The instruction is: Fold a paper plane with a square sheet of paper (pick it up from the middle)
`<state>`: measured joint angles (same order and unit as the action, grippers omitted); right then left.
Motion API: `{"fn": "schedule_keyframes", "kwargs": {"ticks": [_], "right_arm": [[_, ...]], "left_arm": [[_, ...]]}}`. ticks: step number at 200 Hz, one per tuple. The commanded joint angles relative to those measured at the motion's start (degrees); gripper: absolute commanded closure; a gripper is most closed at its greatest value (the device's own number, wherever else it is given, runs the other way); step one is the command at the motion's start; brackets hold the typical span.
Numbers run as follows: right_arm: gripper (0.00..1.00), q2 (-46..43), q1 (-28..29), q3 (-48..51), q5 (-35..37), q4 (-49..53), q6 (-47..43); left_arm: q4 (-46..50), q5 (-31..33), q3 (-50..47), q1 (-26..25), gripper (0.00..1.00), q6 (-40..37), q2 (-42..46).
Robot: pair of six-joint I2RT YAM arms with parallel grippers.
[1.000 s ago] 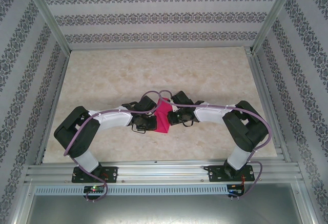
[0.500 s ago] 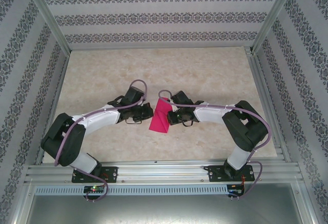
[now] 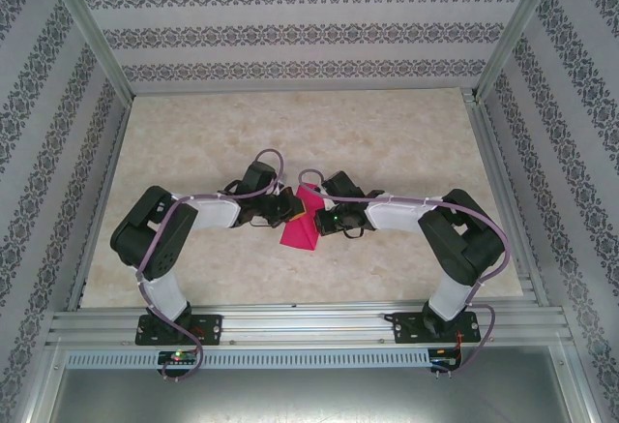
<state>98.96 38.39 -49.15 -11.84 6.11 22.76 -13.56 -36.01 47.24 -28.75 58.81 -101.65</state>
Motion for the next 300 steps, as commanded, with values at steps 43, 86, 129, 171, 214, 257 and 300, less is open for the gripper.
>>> {"fn": "schedule_keyframes", "kwargs": {"ticks": [43,86,129,171,214,257,300], "right_arm": [[0.9,2.91,-0.04,0.17,1.14,3.18,1.05],[0.89,2.84,-0.03,-0.49,1.1,3.56,0.96],[0.82,-0.6,0.01,-1.48,0.68,4.63,2.32],[0.59,-10.43,-0.7,-1.48,3.22,7.13,5.75],[0.68,-14.69,0.52,4.35,-9.35,-5.92,17.02],[0.83,-10.04,3.35,4.46,-11.63,-9.73,23.4],[0.85,-3.82,2.88,1.81,-12.53,-7.24,25.29]], "left_arm": [[0.9,1.7,1.47,0.26,0.97,-3.02,-3.44],[0.96,2.87,0.69,0.19,0.97,-4.75,-7.11],[0.7,3.5,-1.4,0.19,0.97,-5.28,-7.54],[-0.1,3.0,-2.0,0.17,0.97,-5.28,-7.25],[0.29,2.43,-1.28,0.1,0.97,-5.41,-7.07],[0.73,1.91,-1.05,0.01,0.97,-5.83,-6.64],[0.8,1.21,-1.01,-0.08,0.97,-6.34,-6.54]]}}
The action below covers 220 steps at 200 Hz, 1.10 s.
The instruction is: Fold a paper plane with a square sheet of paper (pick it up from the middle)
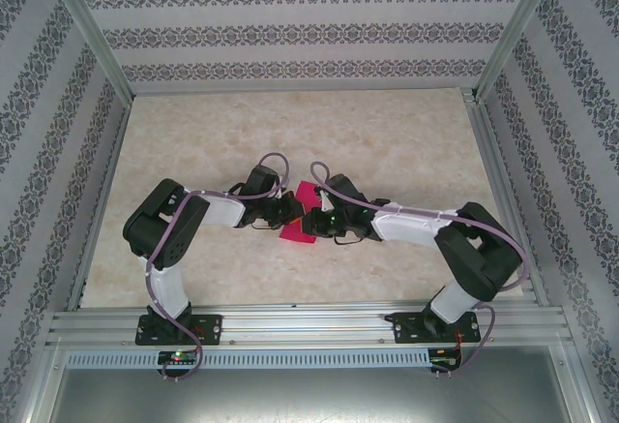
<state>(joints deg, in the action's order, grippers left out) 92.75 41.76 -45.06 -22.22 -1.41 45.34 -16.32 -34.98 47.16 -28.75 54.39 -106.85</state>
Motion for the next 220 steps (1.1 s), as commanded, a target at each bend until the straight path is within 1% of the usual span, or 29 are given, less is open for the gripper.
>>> {"fn": "schedule_keyframes", "kwargs": {"ticks": [1,24,79,172,220], "right_arm": [[0.85,2.41,-0.47,-2.3,-2.23,0.27,2.68],[0.85,3.73,-0.37,-2.56,-3.35,0.64,2.82],[0.85,3.58,-0.51,-0.98,-2.31,2.58,2.65],[0.83,6.2,-0.42,1.63,-3.94,2.77,2.91],[0.83,4.4,-0.24,5.09,-3.14,3.1,3.52]], "left_arm": [[3.56,0.18,-0.93,-0.08,0.97,-1.92,-1.3],[3.75,-0.09,-0.92,-0.08,0.97,-2.18,-1.22],[4.27,-0.26,-1.0,-0.17,0.96,-2.54,-1.16],[4.61,0.0,-1.02,-0.16,0.96,-2.76,-1.25],[4.65,0.26,-1.35,-0.21,0.97,-2.93,-1.43]]}}
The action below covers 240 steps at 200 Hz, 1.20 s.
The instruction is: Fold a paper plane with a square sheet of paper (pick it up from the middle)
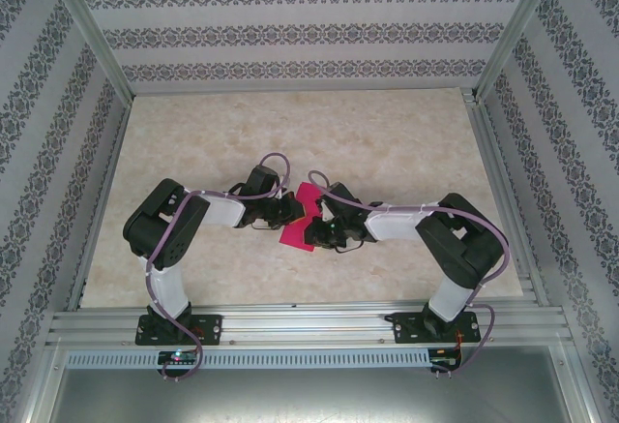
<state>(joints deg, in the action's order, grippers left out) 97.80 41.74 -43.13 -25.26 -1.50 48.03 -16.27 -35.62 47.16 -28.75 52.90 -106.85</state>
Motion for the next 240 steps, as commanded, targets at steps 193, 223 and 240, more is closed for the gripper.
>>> {"fn": "schedule_keyframes", "kwargs": {"ticks": [193,223,240], "right_arm": [[0.79,-6.25,1.55,9.38,-2.97,5.74,0.27],[0.79,-8.25,1.59,8.65,-1.14,8.73,-0.55],[0.79,-10.92,1.35,7.88,0.12,9.44,-0.68]], "left_arm": [[3.97,1.56,-1.89,-0.16,0.98,-0.79,-2.71],[3.87,0.99,-1.77,-0.16,0.98,-0.79,-2.6],[4.06,0.9,-1.78,-0.15,0.98,-1.05,-2.53]]}}
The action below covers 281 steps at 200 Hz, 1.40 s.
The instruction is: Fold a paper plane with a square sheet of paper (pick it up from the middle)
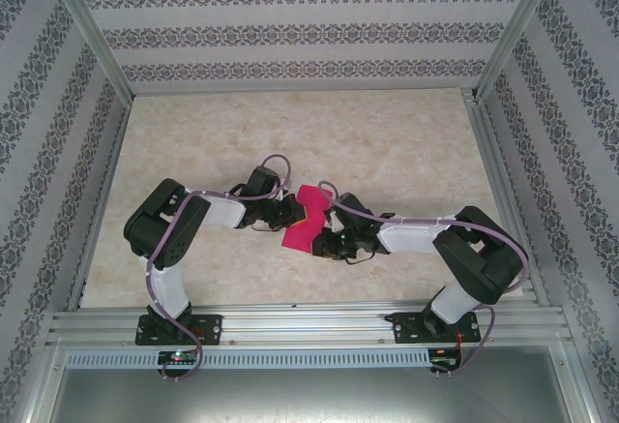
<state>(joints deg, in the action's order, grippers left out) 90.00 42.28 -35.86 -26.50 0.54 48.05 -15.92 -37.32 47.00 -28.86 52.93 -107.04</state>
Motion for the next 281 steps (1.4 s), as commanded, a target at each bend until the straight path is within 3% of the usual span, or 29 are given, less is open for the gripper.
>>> {"fn": "schedule_keyframes", "kwargs": {"ticks": [1,45,112,177,281], "right_arm": [[0.79,-3.31,0.84,0.52,1.5,7.44,-0.69],[0.84,-7.38,0.74,-3.32,4.38,5.08,0.99],[0.91,6.86,1.13,-10.96,-0.45,-0.24,3.94],[0.9,8.37,0.68,-2.07,-2.37,-3.94,5.87],[0.86,-3.32,-0.25,7.21,-2.06,-5.4,6.98]], "left_arm": [[3.75,2.61,-1.6,-0.05,0.98,-1.07,-2.31],[4.14,2.32,-1.47,-0.16,0.98,-1.46,-2.07],[5.1,1.99,-0.68,-0.42,0.98,-1.87,-2.11],[5.46,3.38,-1.01,-0.41,1.0,-1.69,-2.07],[4.5,3.13,-1.32,-0.41,1.0,-1.23,-2.27]]}}
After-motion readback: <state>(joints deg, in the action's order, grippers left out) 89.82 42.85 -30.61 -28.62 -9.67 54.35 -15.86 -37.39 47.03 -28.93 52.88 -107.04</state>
